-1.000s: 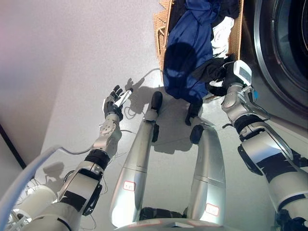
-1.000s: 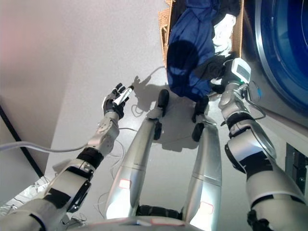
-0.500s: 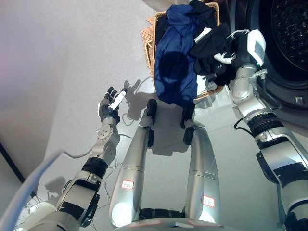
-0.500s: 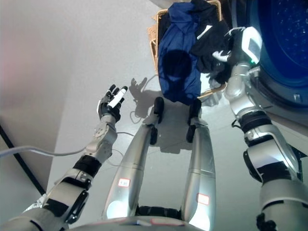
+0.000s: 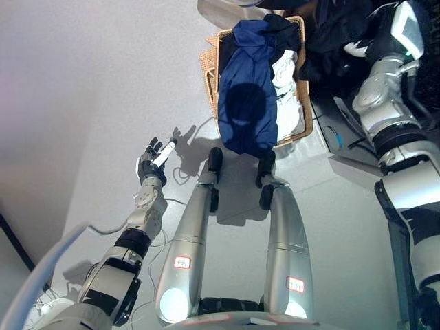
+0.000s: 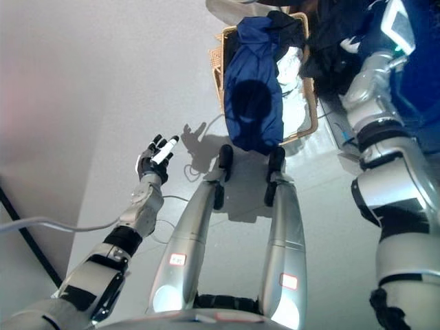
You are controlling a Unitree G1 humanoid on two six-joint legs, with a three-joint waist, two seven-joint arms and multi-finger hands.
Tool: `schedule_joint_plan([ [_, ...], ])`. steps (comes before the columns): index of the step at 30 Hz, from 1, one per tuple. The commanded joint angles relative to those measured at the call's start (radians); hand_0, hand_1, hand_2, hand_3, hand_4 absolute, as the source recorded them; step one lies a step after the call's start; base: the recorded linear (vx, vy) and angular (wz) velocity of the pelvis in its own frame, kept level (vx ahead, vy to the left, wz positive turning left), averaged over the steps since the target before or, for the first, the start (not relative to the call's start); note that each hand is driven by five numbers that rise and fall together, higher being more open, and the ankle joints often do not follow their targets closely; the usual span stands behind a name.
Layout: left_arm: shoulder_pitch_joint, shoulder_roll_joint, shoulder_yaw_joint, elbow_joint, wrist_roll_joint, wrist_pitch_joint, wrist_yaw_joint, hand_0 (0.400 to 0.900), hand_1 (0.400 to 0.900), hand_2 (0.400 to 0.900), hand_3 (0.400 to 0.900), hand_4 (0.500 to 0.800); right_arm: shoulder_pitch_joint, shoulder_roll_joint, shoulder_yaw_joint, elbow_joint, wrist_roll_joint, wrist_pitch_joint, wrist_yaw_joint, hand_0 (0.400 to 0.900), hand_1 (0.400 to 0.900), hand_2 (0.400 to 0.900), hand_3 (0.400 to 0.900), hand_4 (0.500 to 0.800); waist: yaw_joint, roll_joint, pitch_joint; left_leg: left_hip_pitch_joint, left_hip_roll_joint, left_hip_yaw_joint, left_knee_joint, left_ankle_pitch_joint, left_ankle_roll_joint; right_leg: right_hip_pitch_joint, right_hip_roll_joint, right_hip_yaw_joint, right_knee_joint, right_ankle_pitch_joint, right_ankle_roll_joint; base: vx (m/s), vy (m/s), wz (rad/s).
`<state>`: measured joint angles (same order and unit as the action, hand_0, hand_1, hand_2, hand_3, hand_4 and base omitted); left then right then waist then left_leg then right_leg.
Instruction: Put the clothes in the basket into the washing machine.
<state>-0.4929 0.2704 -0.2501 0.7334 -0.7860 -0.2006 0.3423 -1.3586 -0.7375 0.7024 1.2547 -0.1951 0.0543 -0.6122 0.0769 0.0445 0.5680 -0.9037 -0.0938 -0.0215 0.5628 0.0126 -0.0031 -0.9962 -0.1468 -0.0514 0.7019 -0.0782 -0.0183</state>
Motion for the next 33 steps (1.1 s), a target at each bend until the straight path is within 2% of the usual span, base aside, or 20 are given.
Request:
schedule_joint_plan([
  [1,0.013,0.026,-0.027,0.027,-0.009,-0.066,-0.018,0.900,0.900,0.900,0.900,0.800,-0.146,-0.179,0.144,0.043,-0.180,0.042,-0.111,0.400,0.400,0.400,0.400,0.500,0.012,0.053,-0.109,-0.021,-0.015,0.008,0.034,-0.126,-0.015,-0.055,-0.002,0.034,0.071,-0.098,0.073,0.05,-0.029,0.12],
  [4,0.020,0.018,-0.031,0.057,-0.025,-0.067,-0.028,0.900,0.900,0.900,0.900,0.800,-0.189,-0.233,0.238,0.091,-0.263,0.086,-0.125,0.400,0.400,0.400,0.400,0.500,0.021,0.053,-0.131,-0.057,-0.017,0.011,0.041,-0.122,-0.017,-0.100,-0.009,0.041,0.095,-0.101,0.073,0.05,-0.032,0.12],
  [6,0.022,0.015,-0.032,0.066,-0.028,-0.066,-0.030,0.900,0.900,0.900,0.900,0.800,-0.199,-0.246,0.261,0.096,-0.285,0.099,-0.128,0.400,0.400,0.400,0.400,0.500,0.023,0.052,-0.139,-0.069,-0.017,0.012,0.043,-0.121,-0.017,-0.116,-0.010,0.042,0.101,-0.102,0.074,0.03,-0.019,0.06],
  [8,0.025,0.015,-0.029,0.068,-0.037,-0.065,-0.037,0.900,0.900,0.900,0.900,0.800,-0.216,-0.278,0.323,0.124,-0.338,0.116,-0.082,0.400,0.400,0.400,0.400,0.500,0.027,0.052,-0.148,-0.095,-0.020,0.014,0.053,-0.120,-0.018,-0.146,-0.014,0.046,0.121,-0.104,0.074,0.04,-0.027,0.11],
  [9,0.028,0.017,-0.031,0.054,-0.037,-0.069,-0.037,0.900,0.900,0.900,0.900,0.800,-0.229,-0.297,0.350,0.122,-0.359,0.125,-0.096,0.400,0.400,0.400,0.400,0.500,0.029,0.053,-0.153,-0.108,-0.022,0.013,0.056,-0.119,-0.019,-0.160,-0.018,0.046,0.128,-0.106,0.074,0.05,-0.039,0.14],
  [10,0.036,0.017,-0.032,0.043,-0.037,-0.069,-0.040,0.900,0.900,0.900,0.900,0.800,-0.221,-0.311,0.355,0.123,-0.368,0.132,-0.090,0.400,0.400,0.400,0.400,0.500,0.030,0.053,-0.157,-0.118,-0.023,0.011,0.059,-0.119,-0.019,-0.170,-0.019,0.046,0.132,-0.107,0.073,0.05,-0.044,0.16],
  [12,0.054,0.022,-0.034,0.001,-0.032,-0.072,-0.041,0.900,0.900,0.900,0.900,0.800,-0.235,-0.355,0.435,0.133,-0.446,0.162,-0.060,0.400,0.400,0.400,0.400,0.500,0.034,0.055,-0.165,-0.140,-0.025,0.013,0.066,-0.119,-0.021,-0.194,-0.021,0.049,0.147,-0.112,0.073,0.05,-0.036,0.13],
  [15,0.078,0.016,-0.032,-0.043,-0.028,-0.069,-0.045,0.900,0.900,0.900,0.900,0.800,-0.219,-0.374,0.447,0.149,-0.493,0.175,-0.008,0.408,0.408,0.408,0.408,0.505,0.037,0.057,-0.168,-0.161,-0.027,0.014,0.075,-0.119,-0.021,-0.219,-0.025,0.049,0.164,-0.115,0.073,0.06,-0.036,0.08],
  [16,0.088,0.007,-0.028,-0.049,-0.025,-0.068,-0.045,0.900,0.900,0.900,0.900,0.800,-0.200,-0.368,0.429,0.149,-0.492,0.190,0.001,0.571,0.571,0.571,0.571,0.602,0.037,0.056,-0.166,-0.163,-0.028,0.014,0.079,-0.118,-0.023,-0.221,-0.024,0.052,0.171,-0.117,0.071,0.05,-0.029,0.03],
  [17,0.088,0.007,-0.028,-0.049,-0.025,-0.068,-0.045,0.900,0.900,0.900,0.900,0.800,-0.200,-0.368,0.429,0.148,-0.492,0.190,0.001,0.900,0.900,0.900,0.900,0.800,0.037,0.055,-0.166,-0.164,-0.028,0.014,0.079,-0.118,-0.023,-0.222,-0.024,0.052,0.171,-0.117,0.071,0.05,-0.032,0.01],
  [28,0.111,0.020,-0.017,-0.118,0.010,-0.082,-0.022,0.900,0.900,0.900,0.900,0.800,-0.159,-0.316,0.350,0.058,-0.449,0.192,-0.049,0.900,0.900,0.900,0.900,0.800,0.033,0.045,-0.173,-0.138,-0.033,0.012,0.075,-0.118,-0.025,-0.205,-0.019,0.055,0.174,-0.112,0.065,0.00,0.003,-0.02],
  [31,0.125,0.021,-0.003,-0.149,0.021,-0.086,-0.010,0.900,0.900,0.900,0.900,0.800,-0.128,-0.299,0.317,-0.021,-0.445,0.186,-0.073,0.900,0.900,0.900,0.900,0.800,0.027,0.043,-0.161,-0.119,-0.031,0.012,0.070,-0.120,-0.026,-0.183,-0.014,0.055,0.164,-0.110,0.065,-0.04,0.026,-0.12],
  [33,0.146,0.020,0.022,-0.169,0.022,-0.088,0.003,0.900,0.900,0.900,0.900,0.800,-0.079,-0.288,0.269,-0.174,-0.448,0.176,-0.093,0.900,0.900,0.900,0.900,0.800,0.014,0.038,-0.151,-0.110,-0.029,0.013,0.072,-0.122,-0.024,-0.168,-0.010,0.055,0.160,-0.107,0.063,-0.05,0.030,-0.12],
])
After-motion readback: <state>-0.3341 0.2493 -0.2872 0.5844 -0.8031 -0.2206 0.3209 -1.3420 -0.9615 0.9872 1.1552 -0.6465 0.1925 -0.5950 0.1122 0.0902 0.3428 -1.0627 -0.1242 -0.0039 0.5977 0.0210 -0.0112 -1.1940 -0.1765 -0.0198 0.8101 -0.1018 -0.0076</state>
